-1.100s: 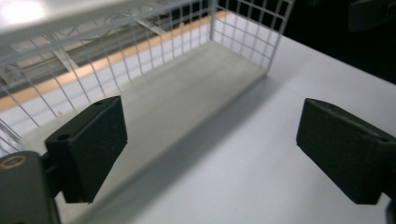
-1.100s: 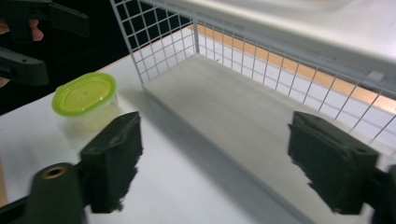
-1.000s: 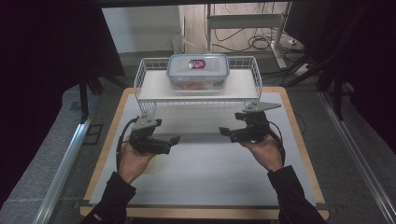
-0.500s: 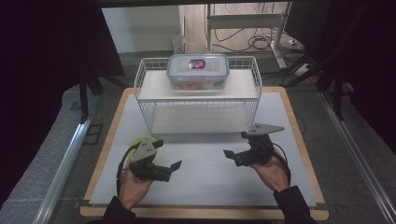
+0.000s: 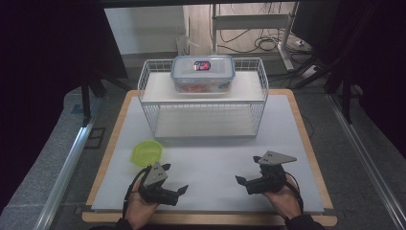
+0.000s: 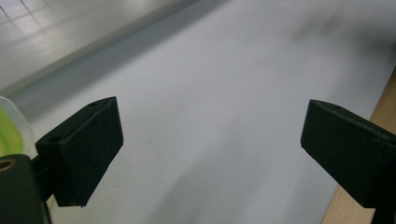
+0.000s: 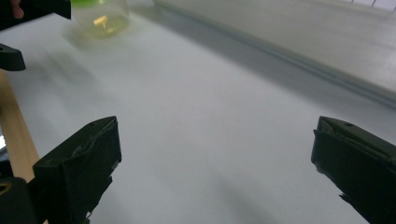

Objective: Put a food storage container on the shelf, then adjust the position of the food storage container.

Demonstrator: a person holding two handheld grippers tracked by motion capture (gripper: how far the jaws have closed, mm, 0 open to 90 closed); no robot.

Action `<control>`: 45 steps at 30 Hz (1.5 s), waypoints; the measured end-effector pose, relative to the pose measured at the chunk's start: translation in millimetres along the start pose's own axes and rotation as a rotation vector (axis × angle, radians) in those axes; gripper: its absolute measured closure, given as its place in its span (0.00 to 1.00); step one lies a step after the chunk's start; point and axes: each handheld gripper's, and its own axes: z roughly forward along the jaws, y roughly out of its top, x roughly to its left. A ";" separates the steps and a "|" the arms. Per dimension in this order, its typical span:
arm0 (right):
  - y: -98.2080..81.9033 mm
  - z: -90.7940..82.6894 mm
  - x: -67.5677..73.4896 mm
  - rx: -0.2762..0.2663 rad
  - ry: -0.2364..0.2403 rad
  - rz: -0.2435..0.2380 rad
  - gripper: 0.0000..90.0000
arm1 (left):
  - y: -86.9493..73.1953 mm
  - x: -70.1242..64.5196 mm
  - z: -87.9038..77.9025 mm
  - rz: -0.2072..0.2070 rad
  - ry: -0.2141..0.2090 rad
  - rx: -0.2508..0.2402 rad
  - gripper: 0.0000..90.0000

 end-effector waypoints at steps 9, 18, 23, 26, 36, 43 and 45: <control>-9.2 5.1 -1.3 0.034 -0.018 0.007 0.01 | 2.4 5.3 6.1 -0.029 0.015 0.061 0.03; -12.1 8.9 -4.4 0.051 -0.031 0.019 0.02 | 16.5 18.9 -0.8 -0.046 0.076 0.069 0.14; -12.1 10.0 -3.2 0.059 -0.029 0.016 0.02 | 27.0 36.2 -8.5 -0.083 0.066 0.050 0.49; -12.4 10.4 -3.4 0.059 -0.031 0.016 0.03 | 30.5 46.4 -13.3 -0.116 0.098 0.057 0.71; -12.9 11.3 -3.7 0.065 -0.027 0.012 0.03 | 24.3 95.0 -48.2 -0.216 0.192 -0.001 1.00; -12.8 12.1 -3.8 0.068 -0.026 0.004 0.04 | 8.2 127.3 -64.7 -0.291 0.284 -0.015 1.00; -12.7 12.1 -3.8 0.070 -0.027 0.001 0.04 | 0.5 135.1 -62.9 -0.311 0.306 0.003 1.00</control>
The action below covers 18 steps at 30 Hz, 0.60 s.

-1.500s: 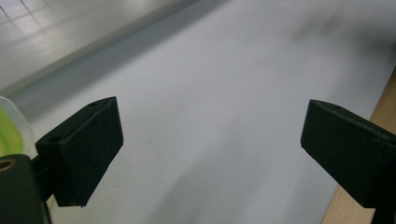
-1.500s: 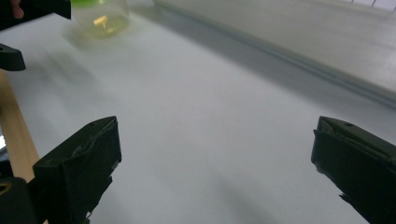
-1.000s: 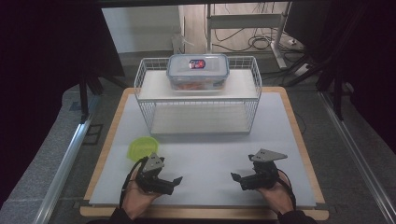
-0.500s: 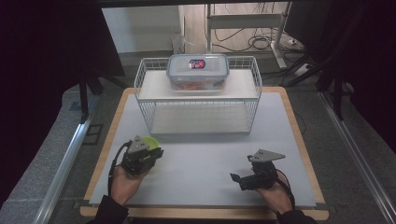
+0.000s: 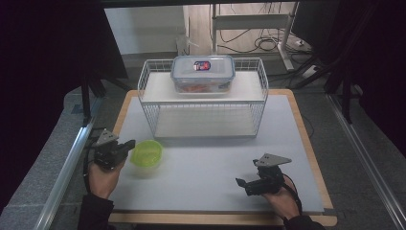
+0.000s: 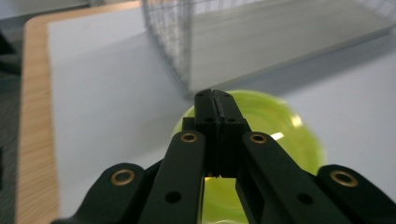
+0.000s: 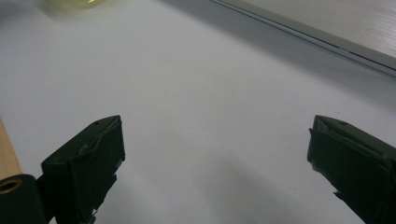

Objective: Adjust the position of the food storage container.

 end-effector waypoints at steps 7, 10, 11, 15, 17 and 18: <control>-0.1 1.0 0.1 0.008 -0.008 -0.006 0.04 | -19.3 25.7 18.6 -0.063 0.076 0.060 0.99; -0.1 1.4 0.1 0.012 -0.009 -0.010 0.05 | -24.3 31.7 26.4 -0.080 0.074 0.088 0.99; -0.2 1.6 0.1 0.013 -0.008 -0.011 0.05 | -25.3 32.3 28.8 -0.083 0.068 0.094 0.99; -0.2 1.7 0.2 0.015 -0.010 -0.015 0.05 | -26.8 30.4 35.0 -0.083 0.035 0.111 0.99; -0.1 1.7 0.3 0.015 -0.011 -0.017 0.05 | -27.0 28.4 37.2 -0.082 0.024 0.115 0.99; -0.1 1.8 0.3 0.016 -0.011 -0.017 0.05 | -27.1 27.6 38.1 -0.081 0.020 0.118 0.99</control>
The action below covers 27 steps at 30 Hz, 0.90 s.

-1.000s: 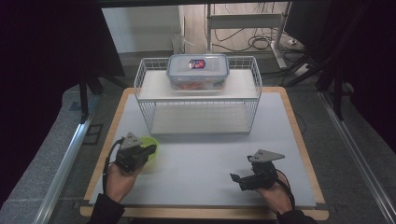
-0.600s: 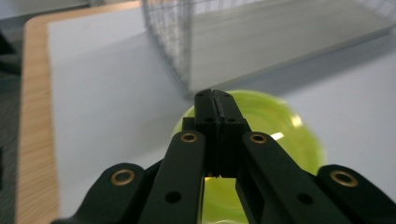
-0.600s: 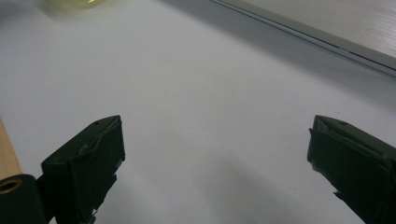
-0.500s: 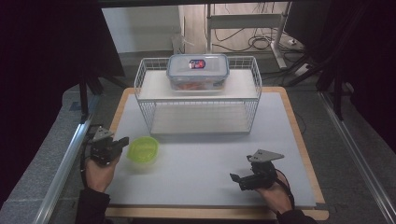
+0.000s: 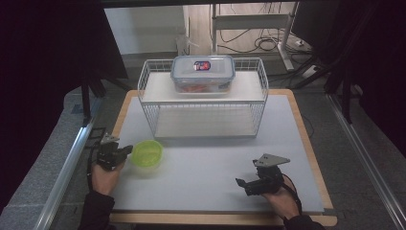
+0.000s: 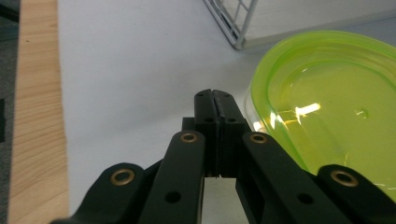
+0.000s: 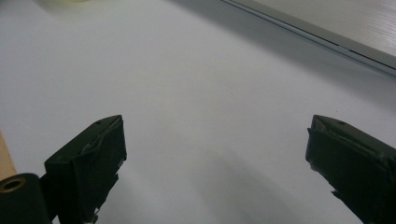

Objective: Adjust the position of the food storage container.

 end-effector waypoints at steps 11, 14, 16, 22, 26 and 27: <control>-0.6 2.0 0.6 0.015 0.001 -0.011 0.05 | 0.0 -9.0 10.9 -0.003 -0.053 0.020 0.99; -0.8 2.3 0.6 0.018 0.001 -0.013 0.05 | -1.1 -9.8 12.7 0.002 -0.064 0.030 0.99; -1.0 2.7 0.6 0.021 0.002 -0.015 0.06 | -2.0 -11.4 15.3 -0.001 -0.071 0.039 0.99; -1.1 3.1 1.0 0.030 0.002 -0.019 0.06 | -2.0 -18.6 22.1 0.018 -0.103 0.060 0.99; -1.4 4.0 1.3 0.035 0.002 -0.020 0.06 | -1.5 -23.4 27.6 0.032 -0.118 0.072 0.99; -1.4 4.1 1.3 0.035 0.003 -0.021 0.06 | -1.3 -24.3 29.0 0.033 -0.121 0.074 0.99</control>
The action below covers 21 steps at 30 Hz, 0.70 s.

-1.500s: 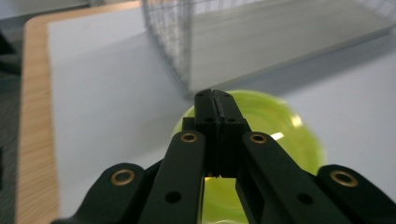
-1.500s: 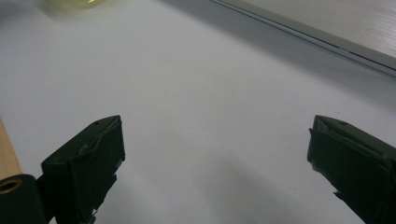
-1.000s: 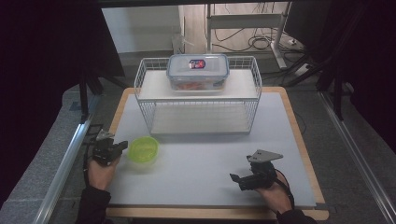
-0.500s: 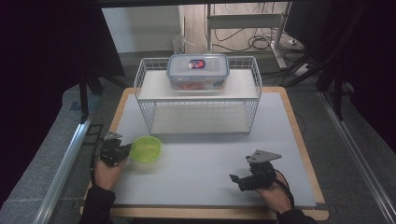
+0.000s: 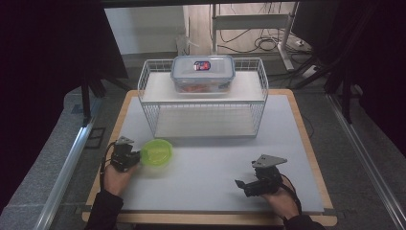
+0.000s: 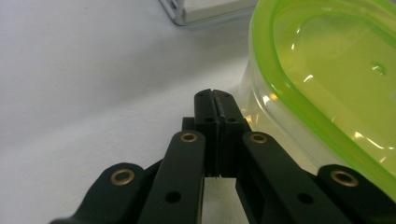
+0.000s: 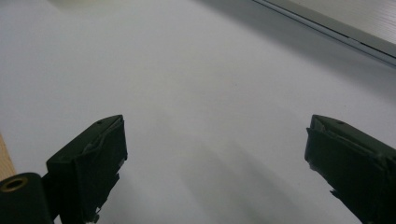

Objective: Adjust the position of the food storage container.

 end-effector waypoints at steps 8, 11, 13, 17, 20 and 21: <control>-0.2 0.5 -0.3 0.005 -0.001 -0.001 0.06 | 1.8 8.6 -8.9 -0.017 0.046 -0.026 0.98; -0.3 0.6 -0.3 0.006 -0.001 -0.001 0.06 | 5.7 12.8 -15.8 -0.024 0.045 -0.056 0.98; -0.5 1.1 -0.3 0.006 -0.002 -0.001 0.06 | 10.8 14.3 -19.3 -0.027 0.030 -0.077 0.98; -0.6 1.4 -0.4 0.009 -0.004 -0.001 0.06 | 20.3 12.1 -17.5 -0.023 -0.010 -0.083 0.97; -0.7 1.4 -0.7 0.010 -0.008 0.000 0.06 | 24.9 6.5 -12.8 -0.004 -0.012 -0.069 0.97; -0.7 1.3 -0.7 0.009 -0.009 0.000 0.06 | 25.9 4.6 -12.4 -0.002 -0.017 -0.068 0.97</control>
